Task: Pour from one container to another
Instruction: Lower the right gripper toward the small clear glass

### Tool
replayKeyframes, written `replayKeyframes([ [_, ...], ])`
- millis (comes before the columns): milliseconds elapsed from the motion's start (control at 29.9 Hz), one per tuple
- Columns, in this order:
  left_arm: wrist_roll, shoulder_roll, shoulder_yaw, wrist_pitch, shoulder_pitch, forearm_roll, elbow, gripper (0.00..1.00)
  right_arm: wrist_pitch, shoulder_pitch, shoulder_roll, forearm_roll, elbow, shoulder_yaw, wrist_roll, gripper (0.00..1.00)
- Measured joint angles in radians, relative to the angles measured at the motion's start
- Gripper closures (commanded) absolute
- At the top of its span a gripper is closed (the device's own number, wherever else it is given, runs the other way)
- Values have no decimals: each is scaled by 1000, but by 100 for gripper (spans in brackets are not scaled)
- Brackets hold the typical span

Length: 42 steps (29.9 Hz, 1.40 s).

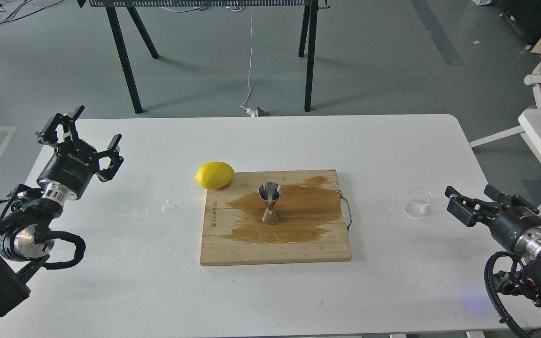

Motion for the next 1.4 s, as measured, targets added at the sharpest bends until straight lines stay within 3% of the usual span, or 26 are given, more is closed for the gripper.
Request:
replayKeyframes([
  [134, 0, -2, 1, 0, 3, 0, 0, 6, -121, 28, -1, -5, 2, 1, 1, 3],
  [234, 0, -5, 1, 0, 4, 0, 0, 6, -148, 73, -2, -9, 5, -3, 5, 3],
  [668, 0, -14, 4, 0, 7, 2, 4, 6, -153, 297, 0, -121, -52, -141, 10, 3],
  [1404, 0, -25, 12, 0, 8, 3, 41, 6, -153, 289, 22, -182, -198, -220, 6, 3],
])
